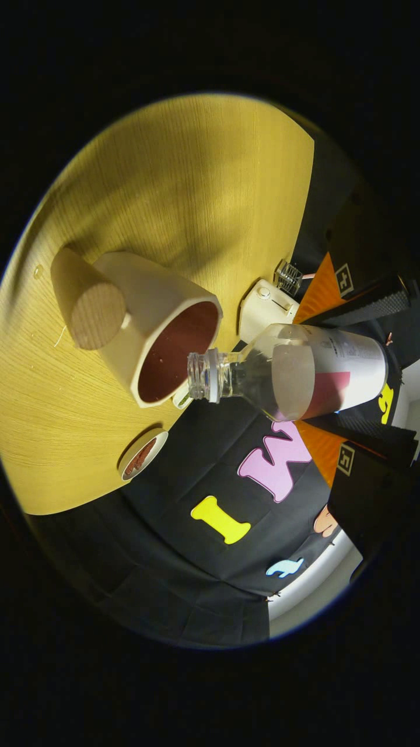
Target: Take the bottle from table, then pour the juice into the cup, finally place the bottle on the coaster
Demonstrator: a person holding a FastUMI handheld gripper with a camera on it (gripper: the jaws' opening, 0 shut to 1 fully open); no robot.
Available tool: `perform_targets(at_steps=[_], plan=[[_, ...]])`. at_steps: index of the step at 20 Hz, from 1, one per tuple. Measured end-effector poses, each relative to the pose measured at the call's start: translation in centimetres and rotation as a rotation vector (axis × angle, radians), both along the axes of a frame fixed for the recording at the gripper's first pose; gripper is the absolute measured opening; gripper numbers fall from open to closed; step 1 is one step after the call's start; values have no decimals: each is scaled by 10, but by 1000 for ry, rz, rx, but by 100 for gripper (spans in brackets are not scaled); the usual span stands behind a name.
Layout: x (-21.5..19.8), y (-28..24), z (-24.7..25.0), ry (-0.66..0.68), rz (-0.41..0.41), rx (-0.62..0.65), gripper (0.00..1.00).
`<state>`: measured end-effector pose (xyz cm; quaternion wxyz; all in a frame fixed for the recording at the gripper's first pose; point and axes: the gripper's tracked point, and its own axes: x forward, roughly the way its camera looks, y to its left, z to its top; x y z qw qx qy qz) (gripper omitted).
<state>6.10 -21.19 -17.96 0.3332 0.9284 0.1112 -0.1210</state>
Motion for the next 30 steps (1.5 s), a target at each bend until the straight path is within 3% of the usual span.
perform_targets(at_steps=[8,14,21,30], plan=[[-7,6,1,0,23,-36,75],[-3,10,5,-11,74,-230,75],[2,19,28,-63,113,-675,75],[14,18,57,-92,81,-1275,75]])
